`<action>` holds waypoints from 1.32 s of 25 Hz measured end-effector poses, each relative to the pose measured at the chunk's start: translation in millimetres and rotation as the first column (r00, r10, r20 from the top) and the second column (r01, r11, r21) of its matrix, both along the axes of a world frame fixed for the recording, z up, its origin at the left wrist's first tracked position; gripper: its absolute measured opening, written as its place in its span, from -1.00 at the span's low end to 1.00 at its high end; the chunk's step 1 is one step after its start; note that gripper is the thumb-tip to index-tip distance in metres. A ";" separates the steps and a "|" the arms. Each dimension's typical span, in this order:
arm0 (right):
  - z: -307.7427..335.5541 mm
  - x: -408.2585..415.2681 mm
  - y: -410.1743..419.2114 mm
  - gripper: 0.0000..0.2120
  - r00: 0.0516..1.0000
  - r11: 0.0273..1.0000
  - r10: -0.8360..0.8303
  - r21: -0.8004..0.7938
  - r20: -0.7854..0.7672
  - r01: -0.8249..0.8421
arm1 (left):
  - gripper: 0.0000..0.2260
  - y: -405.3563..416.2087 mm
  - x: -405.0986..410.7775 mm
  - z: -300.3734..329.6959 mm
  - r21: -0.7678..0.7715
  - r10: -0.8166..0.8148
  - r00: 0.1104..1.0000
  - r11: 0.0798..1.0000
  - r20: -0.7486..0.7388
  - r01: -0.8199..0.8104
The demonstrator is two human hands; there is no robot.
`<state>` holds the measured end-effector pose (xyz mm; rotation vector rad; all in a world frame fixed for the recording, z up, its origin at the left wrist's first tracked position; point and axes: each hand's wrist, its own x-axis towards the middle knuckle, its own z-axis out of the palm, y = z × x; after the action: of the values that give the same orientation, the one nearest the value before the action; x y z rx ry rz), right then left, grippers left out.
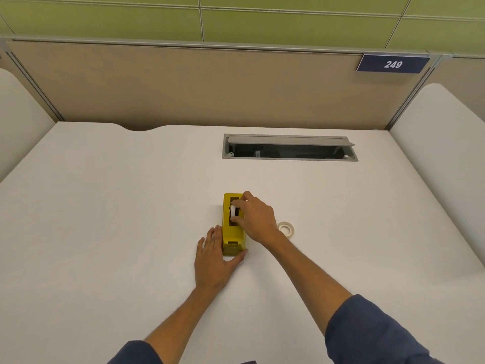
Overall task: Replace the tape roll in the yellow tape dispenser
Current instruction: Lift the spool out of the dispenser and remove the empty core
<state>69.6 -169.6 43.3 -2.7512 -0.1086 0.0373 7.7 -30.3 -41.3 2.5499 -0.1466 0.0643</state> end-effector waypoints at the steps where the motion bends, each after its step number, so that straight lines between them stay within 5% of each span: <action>1: -0.6 0.1 0.1 -0.61 1.000 1.000 0.000 -0.007 0.005 0.000 | -0.12 0.2 0.0 -0.4 0.001 0.002 1.000 1.000 -0.001 -0.002; 16: 2.3 -7.5 -1.4 -0.77 0.994 1.000 0.015 0.014 0.111 -0.016 | -0.11 -0.2 -0.9 -2.3 0.032 0.019 1.000 0.999 -0.016 -0.019; 23: 3.0 -3.0 -2.9 -0.58 0.999 0.999 0.031 -0.034 0.030 -0.030 | -0.11 -0.3 -1.5 -2.7 0.022 0.021 1.000 1.000 -0.007 -0.021; 33: 4.3 0.5 -1.0 -0.60 0.999 0.999 0.030 -0.030 0.023 -0.029 | -0.11 -0.6 -2.8 -0.1 0.015 0.030 0.999 0.999 -0.016 -0.030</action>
<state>70.1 -170.6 47.6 -2.7798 -0.1564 0.0149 4.9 -30.9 -41.4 2.5666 -0.1034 0.0547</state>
